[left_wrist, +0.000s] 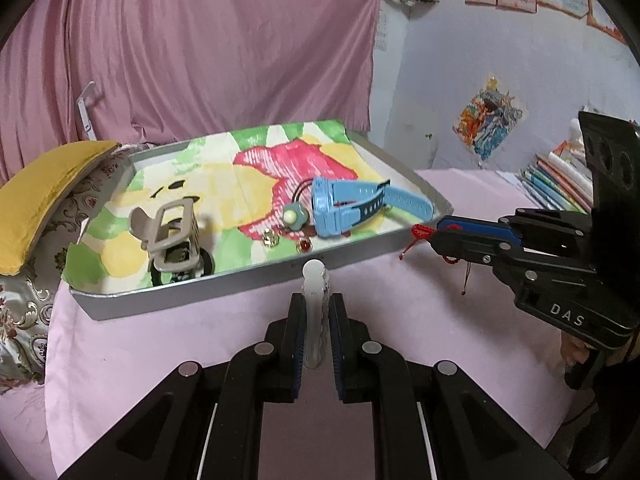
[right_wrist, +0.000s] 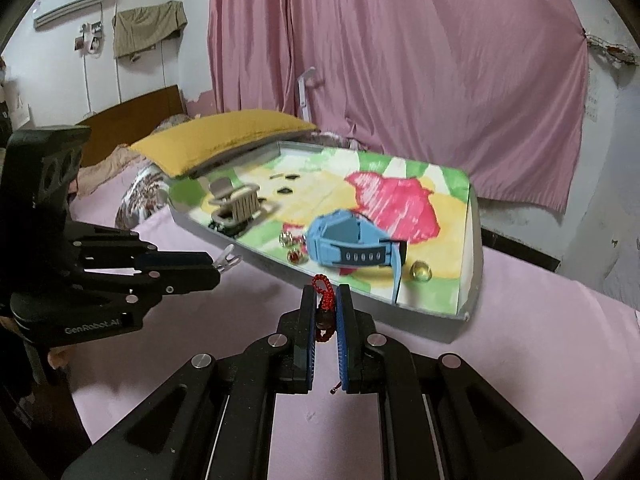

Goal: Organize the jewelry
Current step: 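Carry the white clip and red bracelet into the tray and open both tools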

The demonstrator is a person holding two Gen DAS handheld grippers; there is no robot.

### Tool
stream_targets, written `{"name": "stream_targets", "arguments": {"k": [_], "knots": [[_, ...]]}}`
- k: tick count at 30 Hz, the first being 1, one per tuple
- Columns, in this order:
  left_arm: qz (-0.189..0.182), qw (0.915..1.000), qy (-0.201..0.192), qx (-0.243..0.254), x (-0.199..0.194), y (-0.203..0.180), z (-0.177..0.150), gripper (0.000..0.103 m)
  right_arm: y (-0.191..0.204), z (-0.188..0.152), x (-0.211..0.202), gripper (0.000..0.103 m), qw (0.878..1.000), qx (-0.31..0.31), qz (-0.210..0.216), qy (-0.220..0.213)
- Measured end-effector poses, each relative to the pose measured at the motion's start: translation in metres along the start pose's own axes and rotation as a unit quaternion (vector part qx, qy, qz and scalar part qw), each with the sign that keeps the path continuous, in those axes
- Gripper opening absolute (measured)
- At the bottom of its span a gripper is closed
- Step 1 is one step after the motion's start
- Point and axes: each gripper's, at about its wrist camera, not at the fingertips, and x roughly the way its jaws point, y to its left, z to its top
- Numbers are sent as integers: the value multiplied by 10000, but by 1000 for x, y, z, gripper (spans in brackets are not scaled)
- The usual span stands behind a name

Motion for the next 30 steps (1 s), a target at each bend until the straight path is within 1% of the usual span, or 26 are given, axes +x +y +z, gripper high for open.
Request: {"name": "stream_targets", "arguments": {"k": [3, 8, 13, 16, 18, 21, 24, 27, 30], "knots": [[-4, 9998, -194, -94, -5, 3, 4, 11, 1, 7, -5, 8, 9998, 18, 7, -191], [54, 9970, -685, -345, -14, 9, 17, 11, 0, 25, -14, 8, 9972, 19, -126, -738], [141, 9885, -1346, -677, -23, 20, 38, 11, -2, 43, -19, 8, 9900, 101, -341, -1366], [310, 9847, -1579, -669, -21, 21, 51, 11, -5, 50, -16, 8, 9852, 183, -519, -1624], [394, 9820, -1732, -637, -19, 22, 57, 11, -8, 54, -12, 8, 9830, 234, -613, -1713], [608, 9787, -1894, -514, -11, 22, 67, 11, -14, 58, 0, 8, 9819, 300, -703, -1733], [725, 9766, -1976, -447, -4, 22, 72, 11, -21, 60, 17, 8, 9835, 385, -744, -1605], [806, 9773, -1916, -419, 7, 24, 77, 11, -28, 60, 33, 8, 9854, 453, -835, -1412], [818, 9818, -1634, -510, 26, 31, 80, 11, -38, 60, 48, 8, 9873, 563, -908, -1175]]}}
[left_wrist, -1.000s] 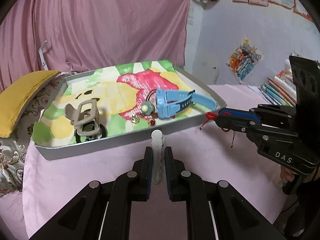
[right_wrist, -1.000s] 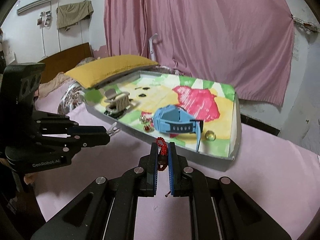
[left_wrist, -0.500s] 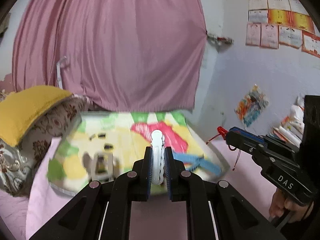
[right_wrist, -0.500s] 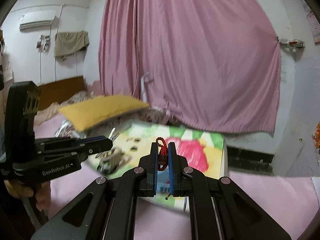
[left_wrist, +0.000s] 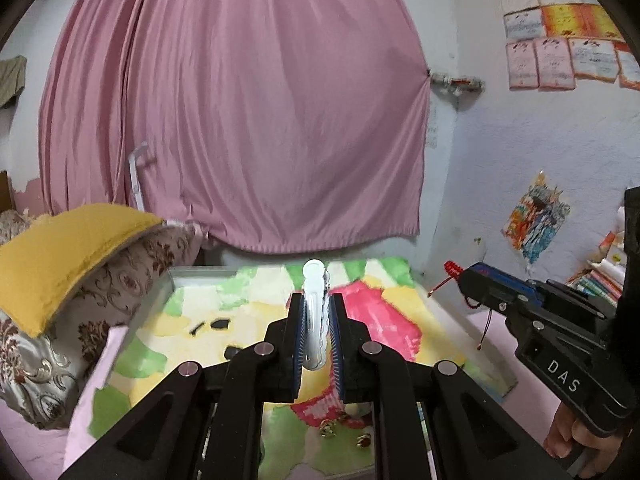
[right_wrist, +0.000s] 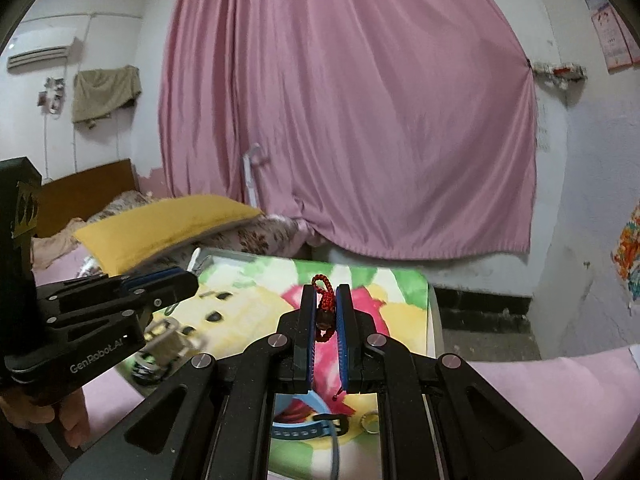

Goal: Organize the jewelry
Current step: 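Carry the white clip and red bracelet into the tray and open both tools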

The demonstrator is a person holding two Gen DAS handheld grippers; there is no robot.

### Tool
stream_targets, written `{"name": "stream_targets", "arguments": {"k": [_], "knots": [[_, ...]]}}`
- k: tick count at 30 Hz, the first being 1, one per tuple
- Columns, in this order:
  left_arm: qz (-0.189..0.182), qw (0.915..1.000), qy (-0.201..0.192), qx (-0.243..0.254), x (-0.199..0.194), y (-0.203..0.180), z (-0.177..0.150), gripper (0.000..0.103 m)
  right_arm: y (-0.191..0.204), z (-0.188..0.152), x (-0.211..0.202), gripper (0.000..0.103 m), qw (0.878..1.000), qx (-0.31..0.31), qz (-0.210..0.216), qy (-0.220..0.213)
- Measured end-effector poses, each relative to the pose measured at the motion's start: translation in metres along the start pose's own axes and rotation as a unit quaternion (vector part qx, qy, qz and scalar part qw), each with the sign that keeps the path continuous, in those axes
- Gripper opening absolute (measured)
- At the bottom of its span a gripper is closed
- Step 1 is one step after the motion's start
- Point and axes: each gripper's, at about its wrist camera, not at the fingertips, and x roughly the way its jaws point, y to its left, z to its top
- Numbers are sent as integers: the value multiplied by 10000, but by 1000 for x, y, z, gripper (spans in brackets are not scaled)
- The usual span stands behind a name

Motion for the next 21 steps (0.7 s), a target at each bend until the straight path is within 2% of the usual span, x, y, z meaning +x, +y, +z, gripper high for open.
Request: {"name": "stream_targets", "arguments": {"k": [5, 14, 21], "knots": [[-58, 9987, 470, -176, 24, 8, -6, 11, -7, -5, 15, 8, 9993, 73, -129, 329], [-103, 9920, 1228, -267, 48, 12, -21, 11, -8, -12, 37, 8, 9953, 93, -65, 959], [-144, 9864, 1623, -216, 57, 10, -28, 11, -12, -22, 51, 8, 9901, 199, 36, 1387]]}}
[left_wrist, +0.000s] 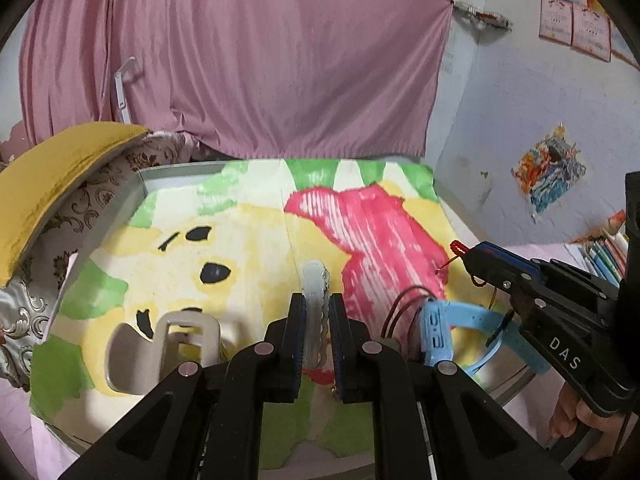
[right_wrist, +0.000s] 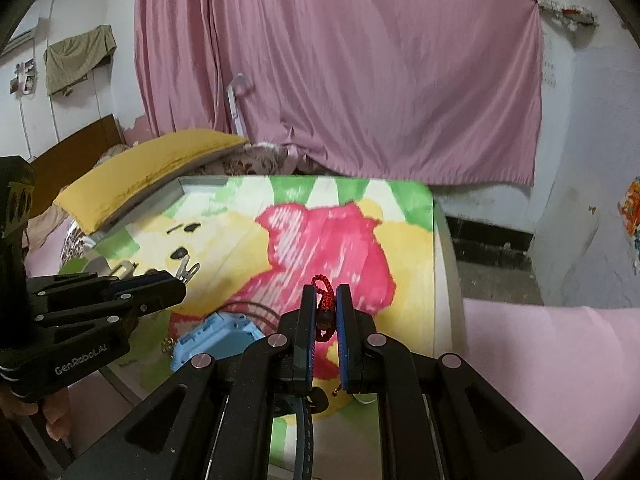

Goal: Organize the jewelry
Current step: 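Carry the white clip and red bracelet into the tray and open both tools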

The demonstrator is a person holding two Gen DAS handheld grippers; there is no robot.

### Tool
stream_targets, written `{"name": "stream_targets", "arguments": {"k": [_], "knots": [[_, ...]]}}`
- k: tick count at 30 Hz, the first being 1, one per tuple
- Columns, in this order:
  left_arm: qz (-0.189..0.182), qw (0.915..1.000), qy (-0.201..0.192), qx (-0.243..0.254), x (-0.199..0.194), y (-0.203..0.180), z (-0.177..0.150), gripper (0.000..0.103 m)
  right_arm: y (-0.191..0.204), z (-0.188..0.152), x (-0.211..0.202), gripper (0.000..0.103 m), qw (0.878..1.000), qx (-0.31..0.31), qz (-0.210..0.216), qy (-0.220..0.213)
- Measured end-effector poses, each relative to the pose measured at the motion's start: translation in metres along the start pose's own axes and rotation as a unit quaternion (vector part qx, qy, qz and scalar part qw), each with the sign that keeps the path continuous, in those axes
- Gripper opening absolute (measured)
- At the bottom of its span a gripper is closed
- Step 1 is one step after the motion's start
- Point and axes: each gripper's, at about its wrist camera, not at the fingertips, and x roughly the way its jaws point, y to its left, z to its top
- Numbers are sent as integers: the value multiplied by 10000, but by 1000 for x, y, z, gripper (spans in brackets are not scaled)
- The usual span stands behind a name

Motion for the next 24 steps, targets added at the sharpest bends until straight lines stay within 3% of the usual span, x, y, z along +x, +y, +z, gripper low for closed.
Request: {"name": "stream_targets", "arguments": {"k": [11, 17, 19, 21, 24], "knots": [[-28, 9999, 104, 87, 1, -4, -1, 11, -1, -2, 5, 9, 9998, 83, 51, 150], [-50, 10000, 4, -37, -1, 2, 0, 12, -3, -3, 4, 18, 9998, 143, 47, 97], [-63, 9999, -67, -88, -4, 4, 1, 14, -2, -3, 2, 22, 9999, 145, 32, 46], [-74, 9998, -128, -124, -6, 5, 2, 24, -2, -3, 1, 22, 9999, 137, 15, 0], [-103, 9994, -255, -189, -11, 7, 2, 28, -3, -2, -3, 22, 9998, 152, -11, -107]]}}
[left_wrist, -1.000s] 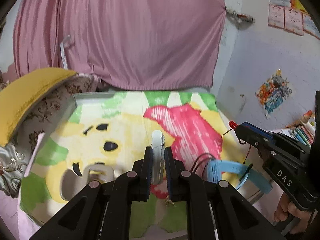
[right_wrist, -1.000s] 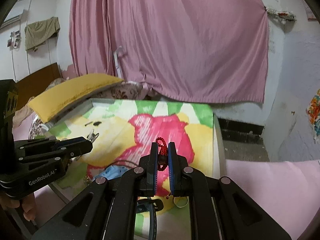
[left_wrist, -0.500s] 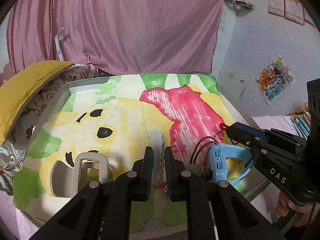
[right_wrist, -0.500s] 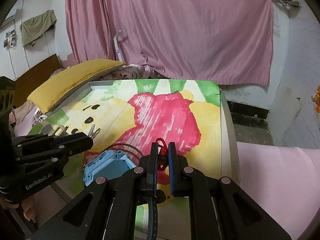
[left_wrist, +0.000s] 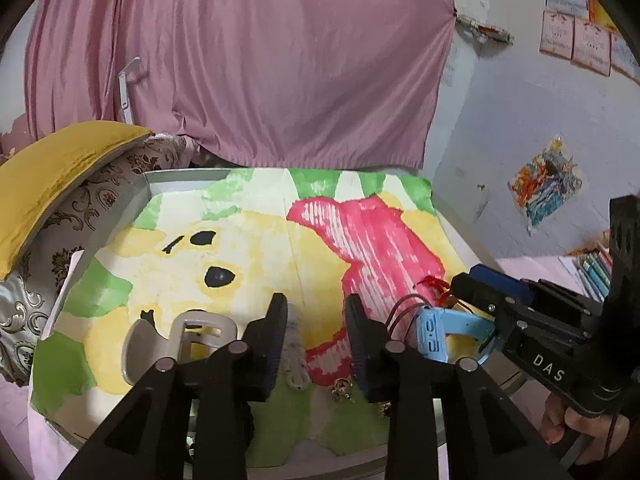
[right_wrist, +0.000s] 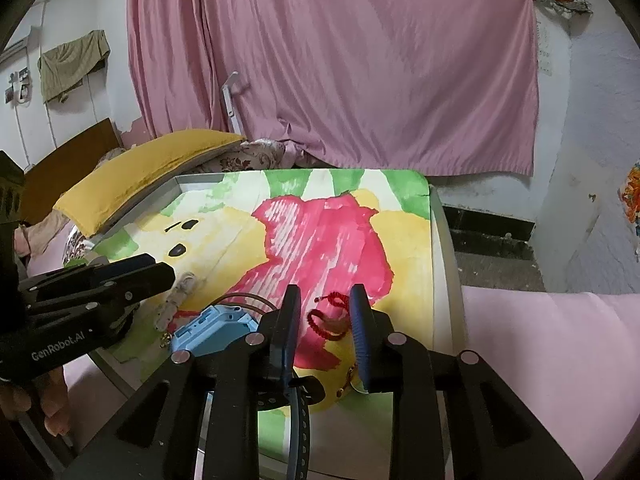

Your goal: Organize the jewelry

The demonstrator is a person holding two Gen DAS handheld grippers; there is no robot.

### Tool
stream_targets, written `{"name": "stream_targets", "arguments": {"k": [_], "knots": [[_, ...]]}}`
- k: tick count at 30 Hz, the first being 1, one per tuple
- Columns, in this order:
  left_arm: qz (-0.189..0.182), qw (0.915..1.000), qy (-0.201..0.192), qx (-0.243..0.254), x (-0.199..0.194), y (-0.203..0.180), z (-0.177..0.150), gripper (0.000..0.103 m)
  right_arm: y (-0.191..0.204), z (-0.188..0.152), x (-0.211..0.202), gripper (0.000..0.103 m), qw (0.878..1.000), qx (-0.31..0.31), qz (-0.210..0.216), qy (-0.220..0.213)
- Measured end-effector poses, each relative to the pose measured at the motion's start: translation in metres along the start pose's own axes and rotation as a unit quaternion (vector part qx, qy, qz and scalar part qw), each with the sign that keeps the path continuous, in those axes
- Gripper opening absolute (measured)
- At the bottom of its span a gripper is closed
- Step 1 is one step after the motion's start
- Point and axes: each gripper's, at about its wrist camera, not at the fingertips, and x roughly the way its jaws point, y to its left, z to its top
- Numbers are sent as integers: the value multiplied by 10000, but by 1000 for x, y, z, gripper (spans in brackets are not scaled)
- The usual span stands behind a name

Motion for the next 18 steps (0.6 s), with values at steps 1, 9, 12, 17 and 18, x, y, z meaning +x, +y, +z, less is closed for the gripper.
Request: {"name": "stream_targets", "arguments": {"k": [1, 9, 12, 17, 18], "knots": [[2, 10000, -28, -11, -1, 1, 0, 28, 0, 0, -2, 22, 10000, 11, -16, -49], [212, 9986, -486, -85, -19, 5, 1, 55, -3, 0, -28, 47, 9974, 58, -231, -683], [308, 9966, -745, -142, -31, 9, 0, 58, -2, -2, -41, 64, 9954, 94, -302, -903], [508, 9928, -1042, -292, -52, 17, -5, 81, 5, -5, -60, 81, 9919, -24, -357, -1217], [520, 9921, -1095, -313, -57, 18, -6, 84, 7, -5, -63, 84, 9913, -53, -349, -1270]]}}
